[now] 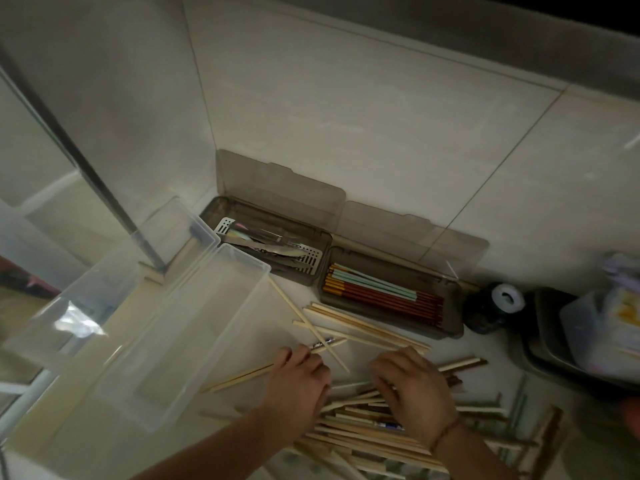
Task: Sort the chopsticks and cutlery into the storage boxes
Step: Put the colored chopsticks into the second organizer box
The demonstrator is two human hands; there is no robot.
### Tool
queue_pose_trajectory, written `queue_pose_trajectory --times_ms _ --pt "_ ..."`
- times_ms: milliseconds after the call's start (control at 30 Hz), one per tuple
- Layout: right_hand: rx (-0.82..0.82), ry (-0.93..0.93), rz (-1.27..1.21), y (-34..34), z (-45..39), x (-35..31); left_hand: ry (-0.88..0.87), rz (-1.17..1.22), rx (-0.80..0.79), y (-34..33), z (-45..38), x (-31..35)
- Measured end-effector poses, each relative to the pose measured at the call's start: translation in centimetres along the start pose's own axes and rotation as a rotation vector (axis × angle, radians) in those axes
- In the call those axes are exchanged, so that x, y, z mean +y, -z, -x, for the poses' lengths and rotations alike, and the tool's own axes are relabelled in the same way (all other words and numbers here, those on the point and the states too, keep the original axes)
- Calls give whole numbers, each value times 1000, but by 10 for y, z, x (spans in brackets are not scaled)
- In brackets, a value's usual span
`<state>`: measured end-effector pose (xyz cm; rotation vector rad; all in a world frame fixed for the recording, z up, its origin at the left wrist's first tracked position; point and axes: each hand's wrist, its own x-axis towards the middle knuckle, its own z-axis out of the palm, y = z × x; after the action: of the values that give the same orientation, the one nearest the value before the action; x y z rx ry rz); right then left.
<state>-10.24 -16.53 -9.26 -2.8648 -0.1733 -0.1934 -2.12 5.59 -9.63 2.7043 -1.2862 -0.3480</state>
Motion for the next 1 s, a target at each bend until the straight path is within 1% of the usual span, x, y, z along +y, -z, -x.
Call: queue_pose_trajectory --times_ms 67,133,233,300,333,367,400,433,500,533,600,667,733,1000 --pt "27 61 50 1 -1 -8 -28 86 135 3 1 -1" --pt "70 87 53 2 -3 -14 -56 151 312 7 -2 -3" --pt "153 18 7 10 -6 -17 -80 242 481 21 -12 -4" --pt "233 -55 -27 19 -10 -11 -20 391 548 32 -20 -3" --pt "273 -95 -51 23 -14 -4 40 463 553 36 -24 -4" --pt "311 -138 -80 28 -21 4 102 491 532 39 -29 -5" --pt "337 -179 -106 32 -29 13 157 450 472 42 -34 -7" --pt "346 -216 -113 36 -40 22 192 358 379 43 -38 -9" --pt "318 -288 -49 39 -62 38 233 176 166 42 -46 -11" --pt "277 -327 -1 39 -73 44 242 124 108 41 -47 -11" --pt "154 -383 64 38 -94 51 249 87 71 41 -47 -8" --pt "12 -403 92 35 -112 50 256 97 54 41 -46 -7" --pt "-96 -413 144 30 -126 48 255 99 29 41 -45 -7" --pt "-195 -389 216 13 -148 41 220 82 -19 41 -44 -14"
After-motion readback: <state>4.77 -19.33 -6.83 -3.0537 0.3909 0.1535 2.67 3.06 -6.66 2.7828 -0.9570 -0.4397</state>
